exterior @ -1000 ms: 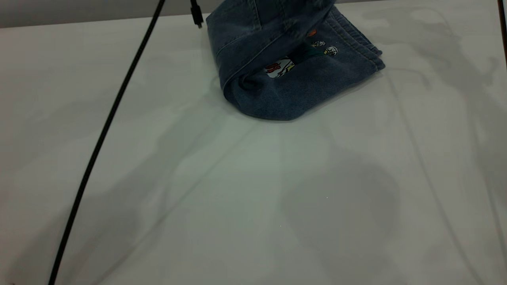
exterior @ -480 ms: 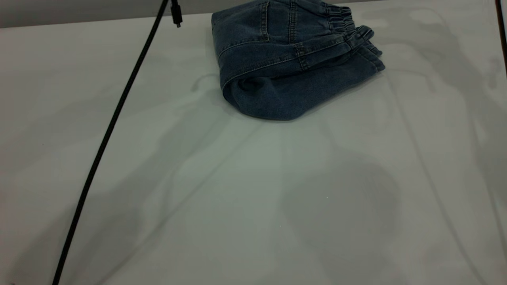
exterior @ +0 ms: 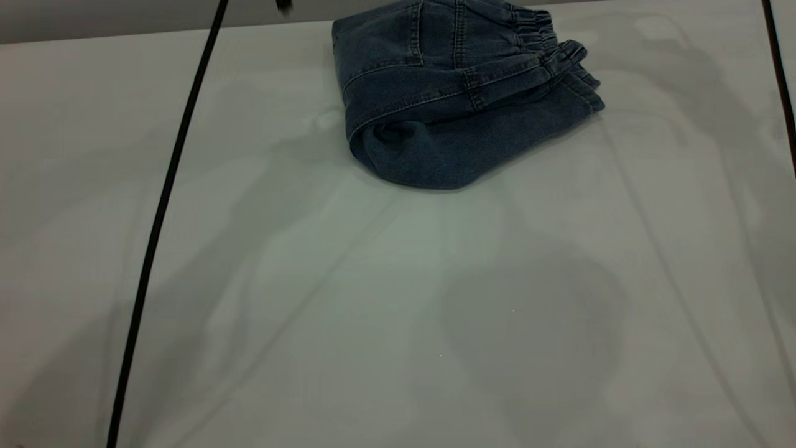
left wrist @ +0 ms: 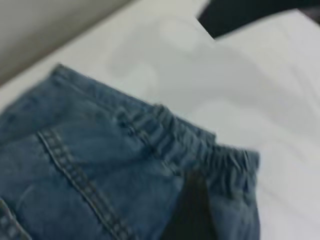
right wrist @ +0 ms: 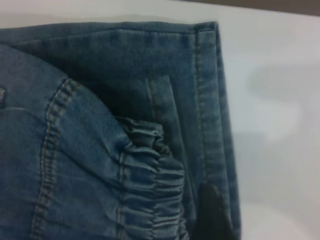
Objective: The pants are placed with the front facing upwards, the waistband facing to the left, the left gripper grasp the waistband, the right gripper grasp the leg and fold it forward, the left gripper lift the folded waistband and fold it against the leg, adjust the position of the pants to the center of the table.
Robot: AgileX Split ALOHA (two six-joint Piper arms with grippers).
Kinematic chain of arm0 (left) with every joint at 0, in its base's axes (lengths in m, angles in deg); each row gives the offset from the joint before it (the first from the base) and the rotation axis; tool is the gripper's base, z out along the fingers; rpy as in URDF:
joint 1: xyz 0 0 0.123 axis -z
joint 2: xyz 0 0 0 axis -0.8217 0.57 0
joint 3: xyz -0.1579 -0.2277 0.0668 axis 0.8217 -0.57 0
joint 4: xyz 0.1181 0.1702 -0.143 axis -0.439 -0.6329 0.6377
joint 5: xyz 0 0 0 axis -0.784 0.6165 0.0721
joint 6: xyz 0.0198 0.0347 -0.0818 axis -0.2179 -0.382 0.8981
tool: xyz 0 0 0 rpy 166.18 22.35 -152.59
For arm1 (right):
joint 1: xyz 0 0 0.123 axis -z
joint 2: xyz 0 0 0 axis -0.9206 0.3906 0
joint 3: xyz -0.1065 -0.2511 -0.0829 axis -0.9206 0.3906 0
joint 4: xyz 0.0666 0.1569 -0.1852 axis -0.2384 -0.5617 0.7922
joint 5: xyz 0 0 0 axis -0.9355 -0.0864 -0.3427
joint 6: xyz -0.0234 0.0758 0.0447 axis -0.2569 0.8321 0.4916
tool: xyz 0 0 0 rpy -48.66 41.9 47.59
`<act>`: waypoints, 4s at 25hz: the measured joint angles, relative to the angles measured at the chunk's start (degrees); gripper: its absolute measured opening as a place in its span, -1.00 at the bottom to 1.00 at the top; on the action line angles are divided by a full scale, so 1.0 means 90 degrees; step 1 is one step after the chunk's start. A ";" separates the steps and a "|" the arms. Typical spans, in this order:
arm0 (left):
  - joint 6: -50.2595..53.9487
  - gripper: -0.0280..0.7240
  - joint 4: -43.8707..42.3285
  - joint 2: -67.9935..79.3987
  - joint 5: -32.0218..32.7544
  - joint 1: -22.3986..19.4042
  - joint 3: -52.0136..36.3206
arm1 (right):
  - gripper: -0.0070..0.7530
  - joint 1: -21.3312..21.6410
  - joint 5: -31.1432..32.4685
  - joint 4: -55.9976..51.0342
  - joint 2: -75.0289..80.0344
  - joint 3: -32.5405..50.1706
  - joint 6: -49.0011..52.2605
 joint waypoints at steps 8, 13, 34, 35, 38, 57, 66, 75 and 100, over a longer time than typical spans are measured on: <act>0.3973 0.56 -0.4425 0.0041 0.2162 0.0005 0.1761 | 0.10 0.0000 0.0000 -0.0064 0.0000 0.0000 -0.0002; 0.5239 0.56 -0.6261 0.0390 0.2802 0.0005 0.1909 | 0.10 -0.0006 -0.0001 -0.0217 0.0000 0.0000 -0.0015; 0.5348 0.56 -0.6322 0.1503 0.0905 0.0420 0.1896 | 0.10 -0.0006 -0.0001 -0.0205 0.0000 0.0000 -0.0015; 0.5348 0.56 -0.6322 0.1587 0.0916 0.0420 0.1896 | 0.10 -0.0006 -0.0001 -0.0205 0.0000 0.0000 -0.0015; 0.5348 0.56 -0.6322 0.1784 0.0985 0.0414 0.1896 | 0.10 -0.0006 -0.0001 -0.0202 0.0000 0.0000 -0.0015; 0.3256 0.40 -0.5122 0.1867 0.2230 0.0408 0.1896 | 0.10 -0.0006 -0.0001 -0.0207 0.0000 0.0000 -0.0015; 0.2282 0.39 -0.4899 0.1861 0.3396 0.0408 0.1902 | 0.10 -0.0006 -0.0001 -0.0207 0.0000 0.0000 -0.0015; 0.1222 0.39 -0.5006 0.1861 0.3903 0.0408 0.1902 | 0.10 -0.0006 -0.0001 -0.0207 0.0000 0.0000 -0.0035; 0.4221 0.39 -0.5351 0.1833 0.3911 0.0375 0.4843 | 0.10 -0.0001 -0.0001 0.0001 -0.0492 0.0000 -0.0043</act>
